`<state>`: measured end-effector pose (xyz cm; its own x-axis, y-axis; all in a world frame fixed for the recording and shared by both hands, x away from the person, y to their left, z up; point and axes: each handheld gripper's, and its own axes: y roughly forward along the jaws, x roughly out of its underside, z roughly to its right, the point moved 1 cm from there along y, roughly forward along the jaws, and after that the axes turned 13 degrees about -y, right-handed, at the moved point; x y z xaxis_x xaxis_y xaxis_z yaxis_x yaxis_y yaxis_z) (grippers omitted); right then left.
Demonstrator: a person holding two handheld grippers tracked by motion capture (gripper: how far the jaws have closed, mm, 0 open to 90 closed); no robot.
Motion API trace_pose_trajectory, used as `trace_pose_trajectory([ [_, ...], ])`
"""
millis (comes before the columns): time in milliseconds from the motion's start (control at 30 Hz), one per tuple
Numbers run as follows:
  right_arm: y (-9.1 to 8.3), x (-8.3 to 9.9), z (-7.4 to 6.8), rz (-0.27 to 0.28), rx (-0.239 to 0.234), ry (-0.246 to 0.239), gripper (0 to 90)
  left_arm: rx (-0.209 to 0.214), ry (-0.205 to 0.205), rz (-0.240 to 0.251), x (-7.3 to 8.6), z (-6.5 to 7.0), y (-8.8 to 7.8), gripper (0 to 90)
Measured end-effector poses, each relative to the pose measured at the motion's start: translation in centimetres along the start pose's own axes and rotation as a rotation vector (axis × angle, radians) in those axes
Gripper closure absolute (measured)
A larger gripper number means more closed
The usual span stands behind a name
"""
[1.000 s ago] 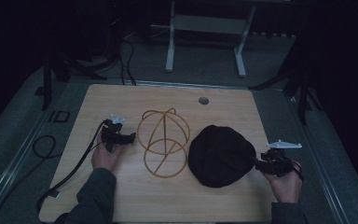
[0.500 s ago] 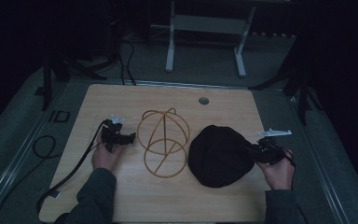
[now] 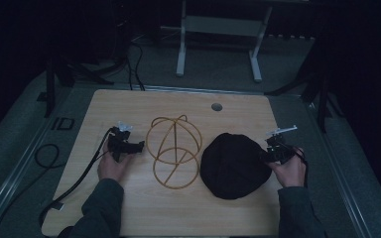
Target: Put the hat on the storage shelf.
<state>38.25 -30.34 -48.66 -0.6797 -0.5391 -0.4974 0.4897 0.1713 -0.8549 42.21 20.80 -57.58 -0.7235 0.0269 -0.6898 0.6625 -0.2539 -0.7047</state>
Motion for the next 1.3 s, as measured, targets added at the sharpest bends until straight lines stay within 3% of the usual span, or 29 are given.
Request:
trace_pose_trajectory([
  [300, 2.0, -0.7, -0.3, -0.066, 0.008, 0.022, 46.7, 0.000, 0.000, 0.000, 0.0, 0.0, 0.0, 12.5],
  [367, 2.2, -0.8, -0.2, -0.082, -0.010, 0.033, 56.7, 0.000, 0.000, 0.000, 0.0, 0.0, 0.0, 12.5],
  [467, 2.5, -1.1, 0.0, -0.114, -0.032, 0.068, 62.7, 0.000, 0.000, 0.000, 0.0, 0.0, 0.0, 12.6],
  [700, 3.0, -1.8, -0.7, -0.167, 0.036, 0.043, 77.5, 0.000, 0.000, 0.000, 0.0, 0.0, 0.0, 12.6],
  [800, 2.9, -2.4, -0.6, -0.202, 0.036, 0.052, 78.8, 0.000, 0.000, 0.000, 0.0, 0.0, 0.0, 12.5],
  [867, 2.9, -2.6, -0.1, -0.212, 0.010, 0.063, 78.9, 0.000, 0.000, 0.000, 0.0, 0.0, 0.0, 12.6],
  [1133, 2.1, -3.0, 1.1, -0.210, -0.048, 0.085, 79.0, 0.000, -0.001, 0.001, 0.0, 0.0, 0.0, 12.7],
  [1300, 0.9, -3.8, 1.6, -0.208, -0.045, 0.071, 78.9, -0.001, -0.001, 0.001, 0.0, 0.0, 0.0, 12.7],
])
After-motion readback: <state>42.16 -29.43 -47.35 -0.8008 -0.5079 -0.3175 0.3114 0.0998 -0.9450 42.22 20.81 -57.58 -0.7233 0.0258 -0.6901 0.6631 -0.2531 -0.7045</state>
